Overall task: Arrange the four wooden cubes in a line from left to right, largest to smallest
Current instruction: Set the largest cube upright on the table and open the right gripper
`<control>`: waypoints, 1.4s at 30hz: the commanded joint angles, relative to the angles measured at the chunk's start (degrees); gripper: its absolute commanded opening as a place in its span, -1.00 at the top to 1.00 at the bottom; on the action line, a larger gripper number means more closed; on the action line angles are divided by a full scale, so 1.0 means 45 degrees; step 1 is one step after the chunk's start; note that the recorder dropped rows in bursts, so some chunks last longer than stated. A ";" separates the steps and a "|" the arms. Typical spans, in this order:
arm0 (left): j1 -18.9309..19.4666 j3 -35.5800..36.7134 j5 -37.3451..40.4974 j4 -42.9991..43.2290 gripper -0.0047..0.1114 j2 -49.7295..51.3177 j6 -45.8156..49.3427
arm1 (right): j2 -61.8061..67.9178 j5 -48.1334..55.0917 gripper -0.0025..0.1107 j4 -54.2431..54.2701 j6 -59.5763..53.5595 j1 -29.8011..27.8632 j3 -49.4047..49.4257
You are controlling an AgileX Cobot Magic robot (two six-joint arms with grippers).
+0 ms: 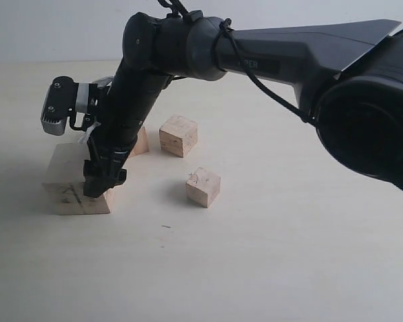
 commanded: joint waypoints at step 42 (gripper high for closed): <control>0.0039 -0.0005 -0.0085 0.0030 0.92 -0.0081 -0.0002 | 0.0361 -0.0342 -0.69 0.0066 0.0402 -0.0063 -0.0044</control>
